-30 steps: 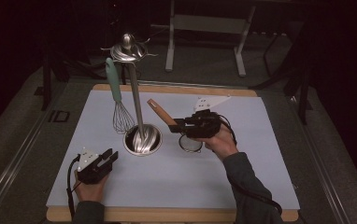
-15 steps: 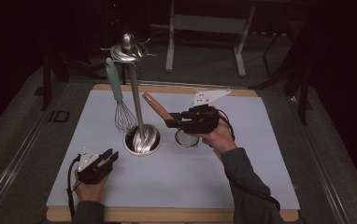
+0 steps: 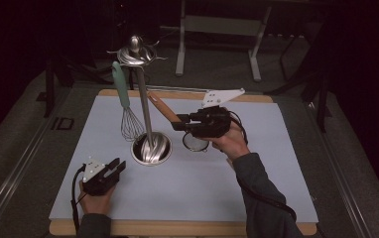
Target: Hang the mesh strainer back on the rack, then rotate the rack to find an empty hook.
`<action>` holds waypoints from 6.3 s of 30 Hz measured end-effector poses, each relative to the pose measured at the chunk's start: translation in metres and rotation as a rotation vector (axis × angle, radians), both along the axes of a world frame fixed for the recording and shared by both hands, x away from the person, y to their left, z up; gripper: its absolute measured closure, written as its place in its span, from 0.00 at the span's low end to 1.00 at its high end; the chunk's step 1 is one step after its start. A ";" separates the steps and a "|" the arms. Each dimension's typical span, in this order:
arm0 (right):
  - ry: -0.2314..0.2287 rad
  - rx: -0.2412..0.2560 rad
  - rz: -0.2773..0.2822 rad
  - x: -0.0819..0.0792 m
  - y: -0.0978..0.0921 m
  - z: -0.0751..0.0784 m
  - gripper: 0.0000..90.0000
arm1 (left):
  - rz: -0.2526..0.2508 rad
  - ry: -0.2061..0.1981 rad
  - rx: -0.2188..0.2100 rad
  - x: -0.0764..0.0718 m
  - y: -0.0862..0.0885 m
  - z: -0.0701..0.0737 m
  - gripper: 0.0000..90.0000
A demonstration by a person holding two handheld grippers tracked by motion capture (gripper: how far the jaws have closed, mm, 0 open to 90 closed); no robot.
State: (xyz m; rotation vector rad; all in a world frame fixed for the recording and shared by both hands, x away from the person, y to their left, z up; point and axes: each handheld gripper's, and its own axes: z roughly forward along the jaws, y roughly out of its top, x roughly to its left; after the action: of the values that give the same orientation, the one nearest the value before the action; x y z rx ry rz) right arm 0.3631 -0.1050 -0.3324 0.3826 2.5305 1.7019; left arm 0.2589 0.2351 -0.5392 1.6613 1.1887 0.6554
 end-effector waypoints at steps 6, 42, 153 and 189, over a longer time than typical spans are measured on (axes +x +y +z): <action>-0.014 0.007 0.003 0.000 0.003 0.006 0.80 | -0.002 -0.006 0.005 -0.001 0.000 0.000 0.78; -0.066 0.072 0.020 -0.002 0.008 0.045 0.80 | -0.015 -0.003 0.017 -0.001 -0.001 0.000 0.79; -0.110 -0.262 -0.135 -0.004 -0.017 -0.014 0.74 | -0.025 -0.035 -0.025 -0.005 0.001 0.011 0.87; 0.030 -0.372 -0.364 -0.023 -0.109 -0.130 0.82 | -0.039 -0.334 -0.146 -0.005 0.009 0.144 0.98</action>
State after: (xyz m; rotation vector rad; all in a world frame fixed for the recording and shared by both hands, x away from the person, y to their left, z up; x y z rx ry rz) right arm 0.3403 -0.2137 -0.4629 0.7791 2.5231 1.0829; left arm 0.2544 0.2436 -0.3955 1.3855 0.9383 0.7687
